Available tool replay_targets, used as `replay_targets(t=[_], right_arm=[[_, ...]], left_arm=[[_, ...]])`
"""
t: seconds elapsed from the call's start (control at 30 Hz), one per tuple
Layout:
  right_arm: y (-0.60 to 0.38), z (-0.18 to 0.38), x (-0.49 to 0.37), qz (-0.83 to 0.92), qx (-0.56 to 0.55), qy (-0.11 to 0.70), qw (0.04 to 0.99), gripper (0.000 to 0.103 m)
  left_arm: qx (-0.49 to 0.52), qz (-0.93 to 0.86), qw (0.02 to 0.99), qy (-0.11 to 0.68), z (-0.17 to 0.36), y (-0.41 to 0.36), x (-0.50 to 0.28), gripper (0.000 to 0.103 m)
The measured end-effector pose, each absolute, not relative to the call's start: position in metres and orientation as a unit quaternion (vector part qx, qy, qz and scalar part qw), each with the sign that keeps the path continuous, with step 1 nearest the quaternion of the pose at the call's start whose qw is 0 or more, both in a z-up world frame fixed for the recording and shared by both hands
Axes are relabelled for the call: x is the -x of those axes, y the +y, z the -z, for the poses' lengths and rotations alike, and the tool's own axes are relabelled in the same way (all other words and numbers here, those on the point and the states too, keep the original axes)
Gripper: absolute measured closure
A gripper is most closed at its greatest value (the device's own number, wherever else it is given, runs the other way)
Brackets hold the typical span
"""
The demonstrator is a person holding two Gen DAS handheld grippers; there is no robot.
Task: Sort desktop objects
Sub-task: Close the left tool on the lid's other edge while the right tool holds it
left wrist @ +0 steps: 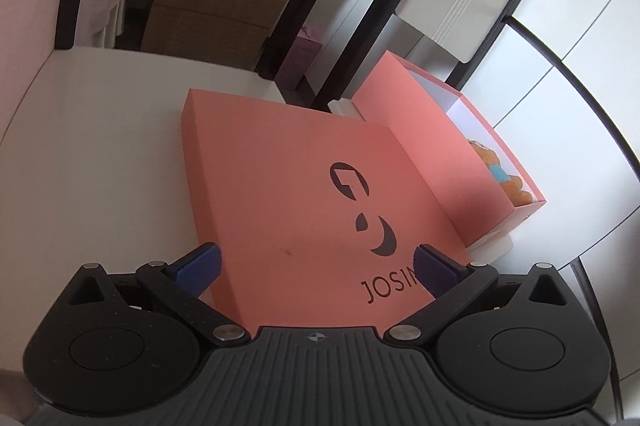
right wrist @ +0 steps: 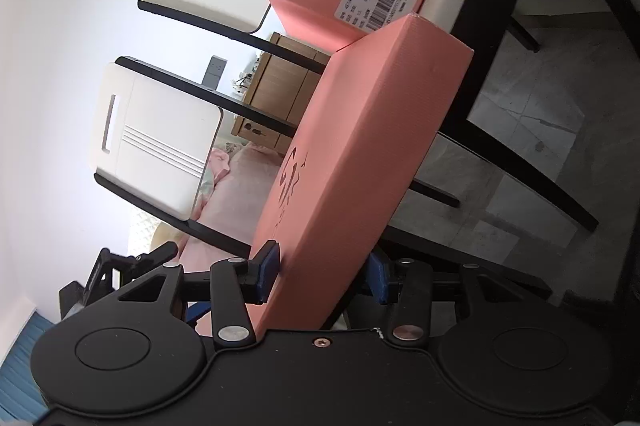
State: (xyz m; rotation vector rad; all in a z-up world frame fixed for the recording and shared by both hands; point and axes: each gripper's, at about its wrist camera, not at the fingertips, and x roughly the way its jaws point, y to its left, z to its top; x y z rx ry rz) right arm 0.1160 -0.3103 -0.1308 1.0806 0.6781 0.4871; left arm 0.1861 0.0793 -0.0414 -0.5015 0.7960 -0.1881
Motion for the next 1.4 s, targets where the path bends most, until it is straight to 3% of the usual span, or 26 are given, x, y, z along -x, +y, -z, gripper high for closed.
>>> replay_targets(t=[0.57,1.1,1.23,1.3,1.4], right_arm=[[-0.328,0.127,-0.086,-0.219,-0.501,0.305,0.780,0.056],[-0.338,0.113,-0.066,-0.234,-0.475,0.278,0.801,0.056],[-0.338,0.105,-0.066,-0.240,-0.461,0.264,0.812,0.055],[-0.339,0.101,-0.068,-0.242,-0.459,0.261,0.814,0.055],[-0.340,0.094,-0.071,-0.250,-0.462,0.252,0.813,0.055]], left_arm=[[0.309,0.060,0.819,0.480,0.050,0.093,-0.175,0.000],[0.420,0.149,0.726,0.525,0.120,0.090,-0.190,0.002],[0.432,0.148,0.724,0.517,0.122,0.091,-0.189,0.013],[0.424,0.137,0.728,0.521,0.122,0.092,-0.190,0.029],[0.430,0.138,0.731,0.511,0.119,0.093,-0.188,0.031]])
